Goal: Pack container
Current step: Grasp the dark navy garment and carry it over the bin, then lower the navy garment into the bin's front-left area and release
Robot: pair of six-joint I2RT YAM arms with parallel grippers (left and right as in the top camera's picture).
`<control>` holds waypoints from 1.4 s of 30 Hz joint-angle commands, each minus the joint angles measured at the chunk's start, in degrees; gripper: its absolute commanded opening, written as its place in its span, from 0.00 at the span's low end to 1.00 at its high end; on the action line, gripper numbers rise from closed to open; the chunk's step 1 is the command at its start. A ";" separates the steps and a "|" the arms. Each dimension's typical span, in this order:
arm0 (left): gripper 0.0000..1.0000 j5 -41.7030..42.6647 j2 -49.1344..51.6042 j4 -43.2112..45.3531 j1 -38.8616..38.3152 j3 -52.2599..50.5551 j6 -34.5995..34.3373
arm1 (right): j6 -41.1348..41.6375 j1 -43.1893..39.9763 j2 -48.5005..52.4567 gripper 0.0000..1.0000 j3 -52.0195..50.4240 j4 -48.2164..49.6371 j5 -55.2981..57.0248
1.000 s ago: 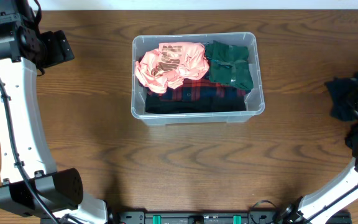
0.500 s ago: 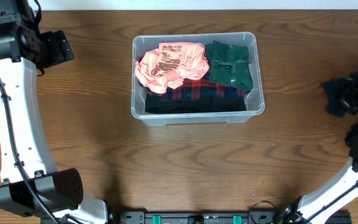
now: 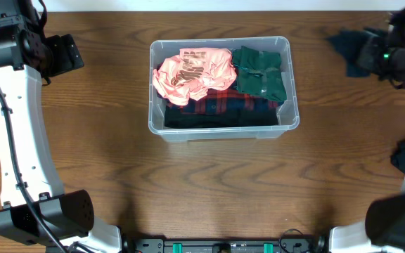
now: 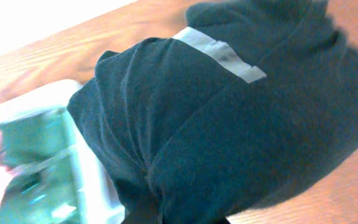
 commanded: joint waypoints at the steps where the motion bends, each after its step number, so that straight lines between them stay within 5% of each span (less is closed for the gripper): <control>1: 0.98 -0.63 0.66 -0.17 0.17 -0.35 -0.31 | -2.34 5.86 -2.69 0.01 0.74 -0.39 -2.49; 16: 0.98 -0.63 0.66 -0.17 0.17 -0.35 -0.31 | -8.00 33.77 -3.89 0.01 0.74 0.59 -4.39; 26: 0.98 -0.63 0.66 -0.17 0.17 -0.35 -0.31 | 21.03 45.64 -2.51 0.01 0.72 1.64 22.53; 35: 0.98 -0.63 0.66 -0.17 0.17 -0.35 -0.31 | 25.33 61.61 5.14 0.02 0.72 8.83 49.75; 42: 0.98 -0.63 0.66 -0.17 0.17 -0.35 -0.31 | 32.00 66.58 12.83 0.02 0.72 7.19 57.88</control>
